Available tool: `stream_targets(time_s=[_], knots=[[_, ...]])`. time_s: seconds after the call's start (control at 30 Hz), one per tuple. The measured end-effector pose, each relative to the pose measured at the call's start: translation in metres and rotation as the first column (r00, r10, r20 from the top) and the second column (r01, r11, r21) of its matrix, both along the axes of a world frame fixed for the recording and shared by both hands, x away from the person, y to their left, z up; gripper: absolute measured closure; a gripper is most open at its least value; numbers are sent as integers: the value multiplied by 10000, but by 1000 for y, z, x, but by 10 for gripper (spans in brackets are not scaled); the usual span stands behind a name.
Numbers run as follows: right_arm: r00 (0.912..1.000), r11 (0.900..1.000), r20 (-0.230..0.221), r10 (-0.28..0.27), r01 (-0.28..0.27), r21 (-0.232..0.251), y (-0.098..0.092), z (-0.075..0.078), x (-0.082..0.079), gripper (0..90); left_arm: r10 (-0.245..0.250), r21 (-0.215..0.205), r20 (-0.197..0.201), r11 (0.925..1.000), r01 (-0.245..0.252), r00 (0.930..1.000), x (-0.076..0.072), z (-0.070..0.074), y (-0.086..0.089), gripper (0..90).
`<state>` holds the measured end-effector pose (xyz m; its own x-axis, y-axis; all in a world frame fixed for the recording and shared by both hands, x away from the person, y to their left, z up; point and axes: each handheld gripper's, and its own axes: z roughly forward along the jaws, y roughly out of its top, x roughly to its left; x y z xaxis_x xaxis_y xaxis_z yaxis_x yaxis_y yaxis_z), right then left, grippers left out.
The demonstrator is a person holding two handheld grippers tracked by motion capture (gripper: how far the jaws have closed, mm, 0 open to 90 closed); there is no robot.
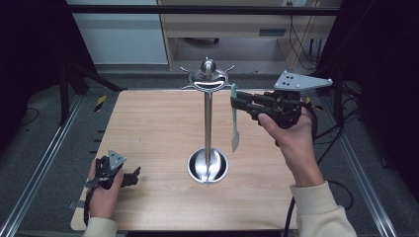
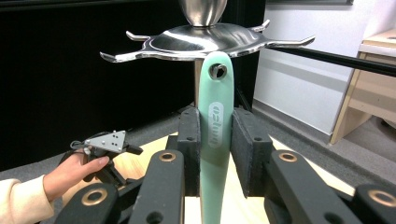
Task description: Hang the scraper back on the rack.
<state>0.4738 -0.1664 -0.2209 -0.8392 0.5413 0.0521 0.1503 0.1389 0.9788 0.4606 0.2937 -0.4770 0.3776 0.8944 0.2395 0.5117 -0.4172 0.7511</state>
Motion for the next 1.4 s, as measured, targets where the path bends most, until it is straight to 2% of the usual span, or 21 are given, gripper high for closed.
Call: stream_targets(time_s=[0.3,0.87,1.03,1.13,1.27,1.4], knots=[[10000,9997,-19,26,-26,242,-3,-3,0,728,27,-22,6,10000,-27,10000,0,0,1,30],[10000,9998,-2,-70,70,188,0,-2,2,729,8,-5,10,10000,-8,10000,0,1,1,30],[9998,9995,2,-176,176,245,-2,-3,0,653,15,-2,2,10000,-15,10000,0,0,1,30],[9995,9995,31,-327,326,58,-3,-4,-2,600,1,5,2,10000,-1,10000,0,0,0,30],[9968,9967,149,-790,792,-166,-5,-5,-6,495,-2,13,-8,10000,2,10000,0,0,-1,29],[9884,9887,418,-1462,1474,-269,-10,-10,-11,395,-45,49,-40,10000,45,10000,0,-1,-1,30]])
